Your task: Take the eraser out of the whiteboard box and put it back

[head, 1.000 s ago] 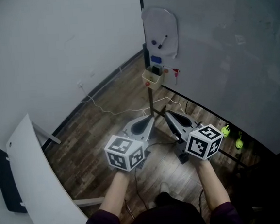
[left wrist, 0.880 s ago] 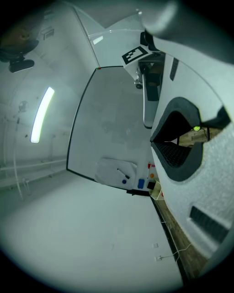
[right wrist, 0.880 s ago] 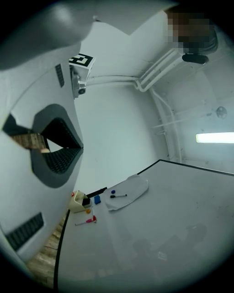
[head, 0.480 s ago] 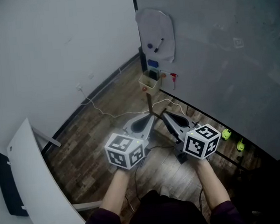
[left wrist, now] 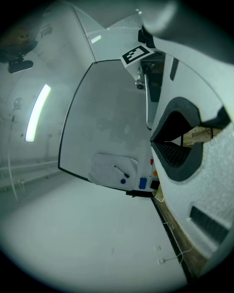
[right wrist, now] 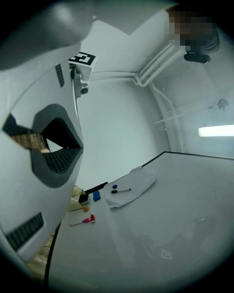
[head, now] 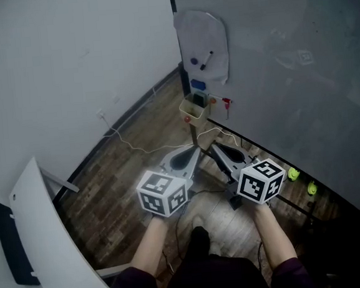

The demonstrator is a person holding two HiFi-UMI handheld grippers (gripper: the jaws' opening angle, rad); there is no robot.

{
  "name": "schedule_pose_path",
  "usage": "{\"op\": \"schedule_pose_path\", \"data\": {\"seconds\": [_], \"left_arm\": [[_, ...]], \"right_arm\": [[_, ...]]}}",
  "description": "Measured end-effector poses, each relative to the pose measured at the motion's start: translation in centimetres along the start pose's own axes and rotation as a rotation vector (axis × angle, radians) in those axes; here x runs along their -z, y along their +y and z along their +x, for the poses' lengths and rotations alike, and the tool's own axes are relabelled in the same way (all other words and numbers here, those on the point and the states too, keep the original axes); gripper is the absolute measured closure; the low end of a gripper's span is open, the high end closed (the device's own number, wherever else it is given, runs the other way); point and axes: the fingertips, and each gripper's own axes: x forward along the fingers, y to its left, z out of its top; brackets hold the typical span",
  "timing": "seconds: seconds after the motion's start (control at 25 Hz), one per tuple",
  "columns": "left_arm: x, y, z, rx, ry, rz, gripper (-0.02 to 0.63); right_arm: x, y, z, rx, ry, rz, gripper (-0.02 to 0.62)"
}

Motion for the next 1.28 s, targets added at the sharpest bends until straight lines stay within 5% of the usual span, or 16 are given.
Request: {"op": "schedule_pose_path", "data": {"seconds": [1.28], "left_arm": [[-1.4,15.2,12.7,0.117,0.068,-0.045,0.6]], "right_arm": [[-2.3,-12.3,14.2,0.153,0.004,0.055,0.592]]}}
